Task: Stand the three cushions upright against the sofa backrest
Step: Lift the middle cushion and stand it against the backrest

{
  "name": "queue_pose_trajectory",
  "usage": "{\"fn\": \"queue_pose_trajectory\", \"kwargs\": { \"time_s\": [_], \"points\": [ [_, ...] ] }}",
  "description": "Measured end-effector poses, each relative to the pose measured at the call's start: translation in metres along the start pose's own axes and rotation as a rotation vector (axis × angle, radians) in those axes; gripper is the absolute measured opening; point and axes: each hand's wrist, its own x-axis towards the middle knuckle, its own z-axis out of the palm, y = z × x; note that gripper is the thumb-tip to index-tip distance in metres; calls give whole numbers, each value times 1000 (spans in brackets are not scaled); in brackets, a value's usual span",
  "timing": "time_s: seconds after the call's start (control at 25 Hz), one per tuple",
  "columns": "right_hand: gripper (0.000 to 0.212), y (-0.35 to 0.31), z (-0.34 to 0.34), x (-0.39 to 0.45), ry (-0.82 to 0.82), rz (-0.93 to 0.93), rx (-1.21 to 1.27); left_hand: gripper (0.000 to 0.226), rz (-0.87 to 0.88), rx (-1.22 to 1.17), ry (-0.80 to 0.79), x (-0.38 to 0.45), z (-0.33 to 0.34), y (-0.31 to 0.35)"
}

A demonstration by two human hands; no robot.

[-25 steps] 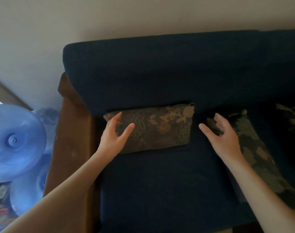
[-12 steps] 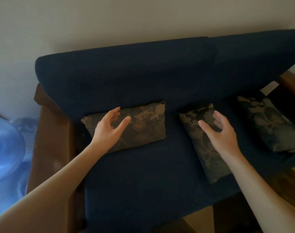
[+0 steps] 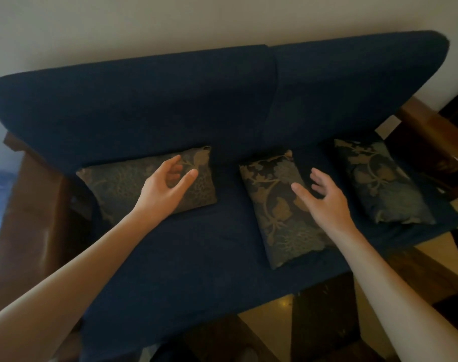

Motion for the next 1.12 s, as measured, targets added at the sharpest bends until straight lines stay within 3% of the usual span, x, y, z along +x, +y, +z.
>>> {"fn": "queue_pose_trajectory", "kwargs": {
  "time_s": [0.48, 1.12],
  "points": [
    [75, 53, -60, 46, 35, 53, 21, 70, -54, 15, 95, 8, 63, 21],
    [75, 92, -44, 204, 9, 187, -31, 82, -323, -32, 80, 126, 141, -20]
  ]
}}
